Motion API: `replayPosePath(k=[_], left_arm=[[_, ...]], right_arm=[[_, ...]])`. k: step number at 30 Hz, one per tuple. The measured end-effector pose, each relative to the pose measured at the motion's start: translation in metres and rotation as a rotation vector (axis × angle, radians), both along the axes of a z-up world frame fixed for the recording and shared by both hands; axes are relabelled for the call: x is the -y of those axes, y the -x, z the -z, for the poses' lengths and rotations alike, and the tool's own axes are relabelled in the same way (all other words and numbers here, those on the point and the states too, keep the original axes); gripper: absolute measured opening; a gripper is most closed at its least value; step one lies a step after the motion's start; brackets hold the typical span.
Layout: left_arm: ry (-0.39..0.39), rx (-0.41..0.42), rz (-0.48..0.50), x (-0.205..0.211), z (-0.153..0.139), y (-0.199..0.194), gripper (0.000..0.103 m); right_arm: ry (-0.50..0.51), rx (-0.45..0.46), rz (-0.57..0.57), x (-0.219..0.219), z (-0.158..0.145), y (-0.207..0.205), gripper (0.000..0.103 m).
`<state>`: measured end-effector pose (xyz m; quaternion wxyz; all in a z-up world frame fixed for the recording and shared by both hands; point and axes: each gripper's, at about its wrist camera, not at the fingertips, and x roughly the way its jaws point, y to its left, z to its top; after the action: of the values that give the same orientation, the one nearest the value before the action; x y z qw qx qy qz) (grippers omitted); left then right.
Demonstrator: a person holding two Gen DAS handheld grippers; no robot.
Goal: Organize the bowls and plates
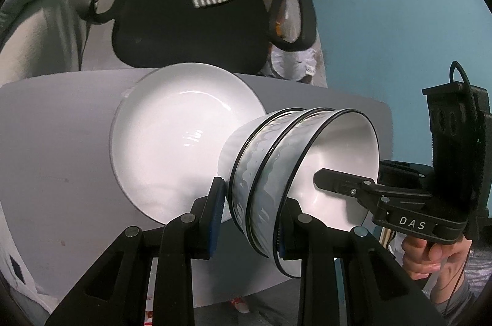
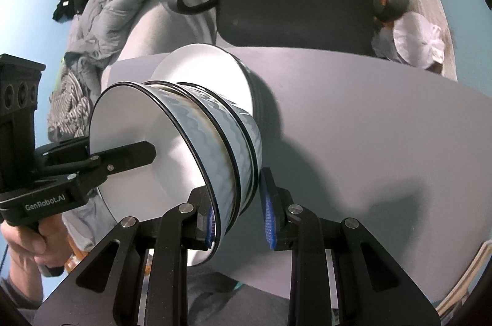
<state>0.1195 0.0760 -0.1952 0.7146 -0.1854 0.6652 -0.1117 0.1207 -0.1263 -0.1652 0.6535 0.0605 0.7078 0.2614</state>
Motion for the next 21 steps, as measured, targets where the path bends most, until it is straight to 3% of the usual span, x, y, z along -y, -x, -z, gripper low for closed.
replayPosePath(k=[12,17,21], left_arm=[[0.005,-0.037,-0.081,-0.044,0.025,-0.013,0.027],[-0.029,-0.056,-0.079,-0.047,0.037,-0.016,0.027],[0.001,-0.063,-0.096,-0.053,0.037,-0.015,0.027]], right_arm=[[0.014,-0.051,-0.070,-0.048,0.025,-0.019,0.024],[0.043,-0.066,-0.084,-0.058,0.036,-0.023,0.023],[0.055,-0.065,-0.085,-0.063,0.038,-0.025,0.023]])
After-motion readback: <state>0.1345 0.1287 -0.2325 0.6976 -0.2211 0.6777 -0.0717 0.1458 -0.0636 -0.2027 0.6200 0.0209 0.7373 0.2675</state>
